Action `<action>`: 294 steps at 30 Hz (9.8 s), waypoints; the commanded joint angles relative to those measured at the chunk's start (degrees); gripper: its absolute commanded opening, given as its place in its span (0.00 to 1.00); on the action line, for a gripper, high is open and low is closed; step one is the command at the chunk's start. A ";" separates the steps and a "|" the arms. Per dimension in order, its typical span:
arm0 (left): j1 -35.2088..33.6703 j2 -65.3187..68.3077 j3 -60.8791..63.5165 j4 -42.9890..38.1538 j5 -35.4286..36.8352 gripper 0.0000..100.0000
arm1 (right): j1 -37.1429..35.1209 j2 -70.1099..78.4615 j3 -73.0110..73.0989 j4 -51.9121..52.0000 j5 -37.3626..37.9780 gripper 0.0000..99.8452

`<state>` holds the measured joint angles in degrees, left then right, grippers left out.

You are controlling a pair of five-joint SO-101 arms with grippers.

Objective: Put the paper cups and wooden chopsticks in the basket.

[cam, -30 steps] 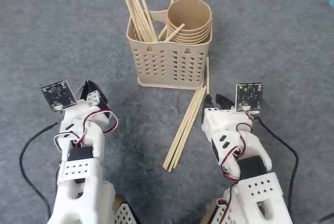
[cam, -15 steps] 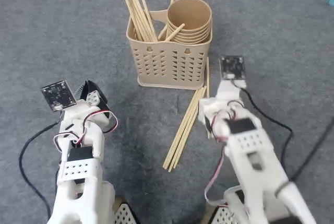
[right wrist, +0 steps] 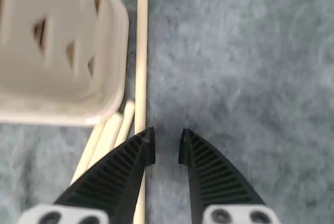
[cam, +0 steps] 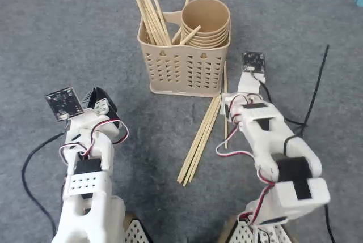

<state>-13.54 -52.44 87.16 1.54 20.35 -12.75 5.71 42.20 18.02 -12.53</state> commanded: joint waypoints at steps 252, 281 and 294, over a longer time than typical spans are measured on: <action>0.09 -1.41 -0.31 -2.02 -0.18 0.01 | -9.45 -22.81 -5.45 35.56 -15.47 0.06; 0.09 -1.41 -0.31 -2.02 -0.18 0.01 | -9.36 5.67 -15.82 34.24 -15.30 0.05; 0.09 -1.41 -0.31 -2.02 -0.18 0.01 | -9.36 -0.75 -15.47 42.33 -15.38 0.01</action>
<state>-13.54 -52.44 87.16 1.10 20.35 -22.77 8.79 27.60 57.05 -27.91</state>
